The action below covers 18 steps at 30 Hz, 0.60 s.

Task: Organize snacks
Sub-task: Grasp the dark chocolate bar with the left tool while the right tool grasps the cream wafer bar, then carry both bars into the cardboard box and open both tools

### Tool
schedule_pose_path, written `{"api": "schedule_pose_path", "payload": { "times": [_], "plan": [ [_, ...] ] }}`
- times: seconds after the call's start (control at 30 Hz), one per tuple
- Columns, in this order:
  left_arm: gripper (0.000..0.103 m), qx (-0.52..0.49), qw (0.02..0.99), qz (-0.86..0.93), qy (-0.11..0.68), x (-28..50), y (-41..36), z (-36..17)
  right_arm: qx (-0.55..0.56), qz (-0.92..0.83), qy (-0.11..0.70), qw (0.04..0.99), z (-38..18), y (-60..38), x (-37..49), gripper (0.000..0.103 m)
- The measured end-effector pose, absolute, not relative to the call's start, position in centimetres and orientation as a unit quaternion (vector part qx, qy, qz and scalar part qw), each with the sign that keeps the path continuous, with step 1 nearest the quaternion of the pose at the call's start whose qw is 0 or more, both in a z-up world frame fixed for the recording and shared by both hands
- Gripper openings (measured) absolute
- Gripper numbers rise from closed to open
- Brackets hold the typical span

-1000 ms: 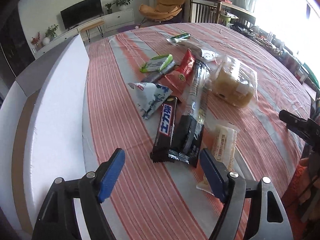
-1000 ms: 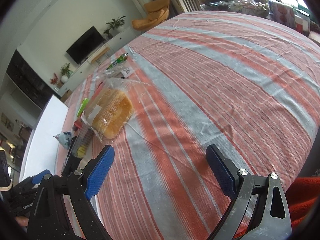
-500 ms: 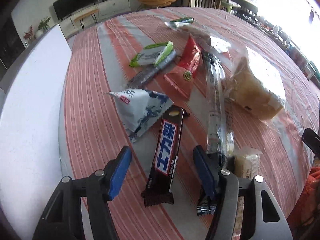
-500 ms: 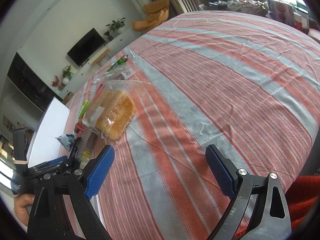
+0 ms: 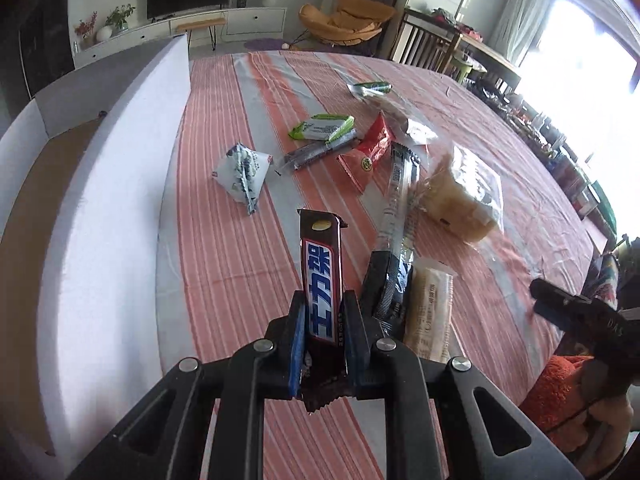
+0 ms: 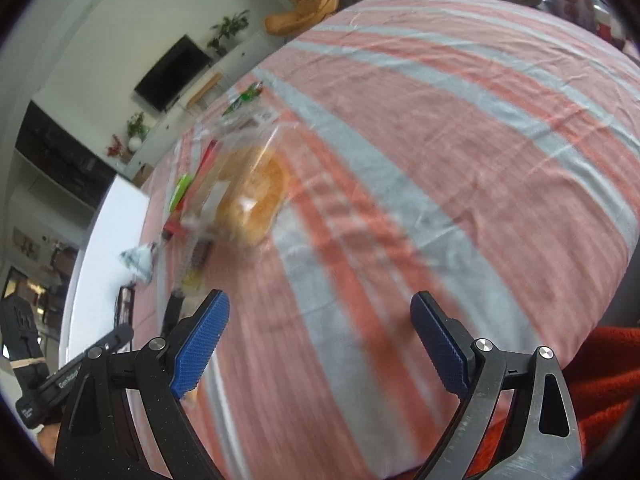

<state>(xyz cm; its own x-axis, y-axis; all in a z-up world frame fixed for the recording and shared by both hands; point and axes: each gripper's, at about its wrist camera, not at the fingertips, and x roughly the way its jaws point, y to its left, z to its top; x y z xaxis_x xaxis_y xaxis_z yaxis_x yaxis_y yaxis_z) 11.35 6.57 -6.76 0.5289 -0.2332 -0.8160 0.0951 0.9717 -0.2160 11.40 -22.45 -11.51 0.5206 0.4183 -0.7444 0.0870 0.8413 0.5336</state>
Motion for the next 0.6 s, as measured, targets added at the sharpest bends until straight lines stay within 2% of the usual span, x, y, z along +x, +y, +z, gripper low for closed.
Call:
{"api": "schedule_pose_path", "payload": {
  "times": [0.1,0.27,0.33,0.37,0.47,0.6],
  "plan": [
    [0.016,-0.076,0.885,-0.091,0.450,9.8,7.1,-4.9,0.197,0.138,0.511,0.825,-10.6,-15.8,11.4,0.092],
    [0.017,-0.036,0.915,-0.067,0.395,8.1,7.6,-1.5,0.070,0.102,0.527,0.841,-11.8,-8.1,12.8,0.089],
    [0.017,-0.027,0.923,-0.059,0.380,7.4,8.2,-0.6,0.045,0.077,0.512,0.854,-11.9,-8.2,12.6,0.060],
    [0.016,-0.027,0.925,-0.057,0.375,7.1,8.6,-0.3,0.056,0.082,0.512,0.853,-12.1,-8.9,12.5,0.031],
    [0.016,-0.041,0.928,-0.056,0.367,6.4,10.1,0.1,0.119,0.085,0.522,0.840,-12.1,-12.4,12.5,0.029],
    [0.016,-0.082,0.925,-0.065,0.364,5.2,12.4,0.6,0.276,0.141,0.521,0.795,-12.4,-16.6,11.6,0.029]
  ]
}}
